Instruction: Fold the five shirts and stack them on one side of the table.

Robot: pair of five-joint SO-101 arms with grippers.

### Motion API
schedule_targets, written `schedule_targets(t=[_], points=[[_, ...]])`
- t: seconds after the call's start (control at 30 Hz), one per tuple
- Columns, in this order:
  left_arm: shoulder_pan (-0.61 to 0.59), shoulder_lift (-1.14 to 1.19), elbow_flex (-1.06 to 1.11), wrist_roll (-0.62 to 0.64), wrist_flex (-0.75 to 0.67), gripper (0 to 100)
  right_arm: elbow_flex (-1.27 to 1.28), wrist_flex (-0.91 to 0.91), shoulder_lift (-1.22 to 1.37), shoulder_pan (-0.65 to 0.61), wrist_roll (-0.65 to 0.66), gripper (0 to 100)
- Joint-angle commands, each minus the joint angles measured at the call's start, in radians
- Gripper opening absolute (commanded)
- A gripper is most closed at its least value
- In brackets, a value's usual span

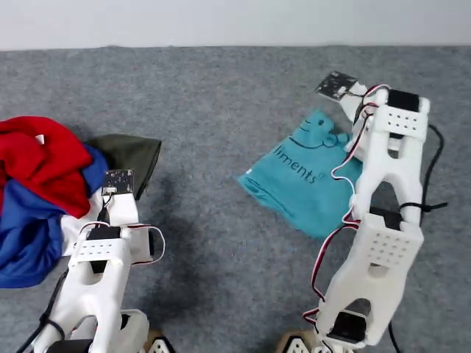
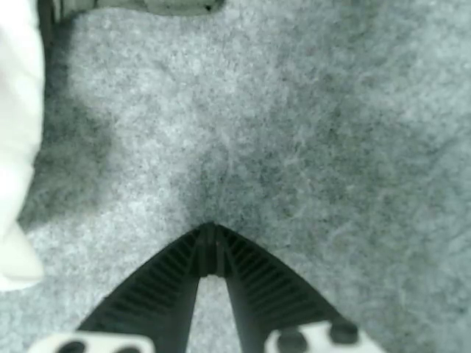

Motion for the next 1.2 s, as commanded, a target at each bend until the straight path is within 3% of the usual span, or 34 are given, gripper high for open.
schedule_targets(t=[0.0, 0.13, 0.23, 0.33, 0.63, 0.83, 1.0, 1.17], points=[[0.012, 0.0, 0.01, -0.012, 0.028, 2, -0.06, -0.108, -0.025, -0.042, 0.064, 1.0], [0.012, 0.0, 0.01, -0.012, 0.028, 2, -0.068, -0.174, 0.002, -0.065, 0.02, 3.7], [0.012, 0.0, 0.01, -0.012, 0.028, 2, -0.083, -0.107, -0.013, -0.068, -0.137, 18.4], [0.012, 0.0, 0.01, -0.012, 0.028, 2, -0.12, -0.018, -0.038, -0.073, -0.414, 28.2], [0.012, 0.0, 0.01, -0.012, 0.028, 2, -0.127, 0.222, -0.067, -0.183, -1.327, 28.8], [0.012, 0.0, 0.01, -0.012, 0.028, 2, -0.127, 0.308, -0.004, -0.223, -1.534, 29.7], [0.012, 0.0, 0.01, -0.012, 0.028, 2, -0.13, 0.285, 0.067, -0.22, -1.606, 42.6], [0.012, 0.0, 0.01, -0.012, 0.028, 2, -0.132, 0.171, 0.134, -0.205, -1.622, 43.8]])
